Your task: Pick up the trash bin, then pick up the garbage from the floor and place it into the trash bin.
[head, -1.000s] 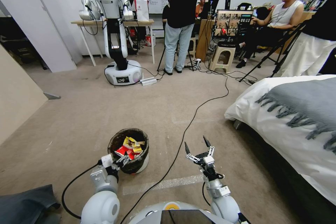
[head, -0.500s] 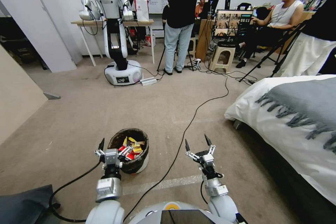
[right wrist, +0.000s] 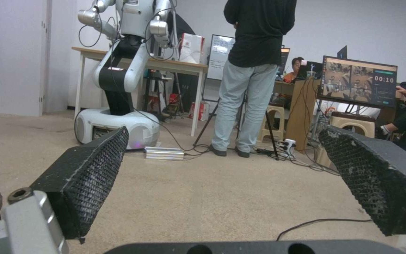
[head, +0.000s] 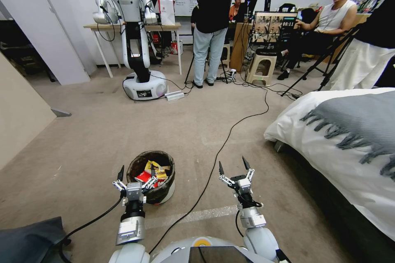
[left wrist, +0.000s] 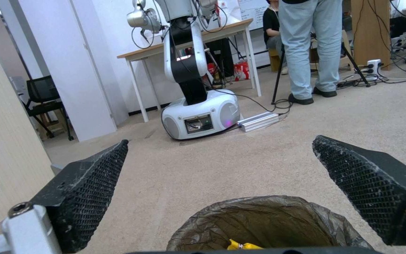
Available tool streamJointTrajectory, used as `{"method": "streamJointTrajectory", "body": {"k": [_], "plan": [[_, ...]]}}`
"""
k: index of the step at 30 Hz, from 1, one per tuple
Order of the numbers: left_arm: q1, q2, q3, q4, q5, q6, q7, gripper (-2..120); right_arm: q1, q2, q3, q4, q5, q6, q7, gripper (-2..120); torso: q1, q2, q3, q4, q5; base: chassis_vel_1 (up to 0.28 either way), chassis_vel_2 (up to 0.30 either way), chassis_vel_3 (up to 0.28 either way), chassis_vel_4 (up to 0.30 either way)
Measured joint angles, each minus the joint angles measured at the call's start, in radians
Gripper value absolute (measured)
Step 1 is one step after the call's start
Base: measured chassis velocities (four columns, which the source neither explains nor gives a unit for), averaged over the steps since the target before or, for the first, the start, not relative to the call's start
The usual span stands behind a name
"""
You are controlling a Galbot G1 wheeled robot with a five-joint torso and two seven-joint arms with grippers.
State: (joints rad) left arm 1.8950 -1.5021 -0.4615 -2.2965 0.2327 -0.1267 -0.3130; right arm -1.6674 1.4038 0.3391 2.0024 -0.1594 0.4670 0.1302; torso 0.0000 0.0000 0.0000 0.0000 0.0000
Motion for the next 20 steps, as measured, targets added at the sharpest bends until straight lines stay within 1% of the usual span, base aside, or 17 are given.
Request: {"method": "streamJointTrajectory", "body": {"k": [20], "plan": [[-0.001, 0.0, -0.001, 0.0, -0.005, 0.006, -0.001, 100, 0.0, -0.001, 0.001, 0.0, 0.002, 0.001, -0.002, 100, 0.0, 0.0, 0.0, 0.0, 0.0, 0.0, 0.0, 0.0, 0.0]]}}
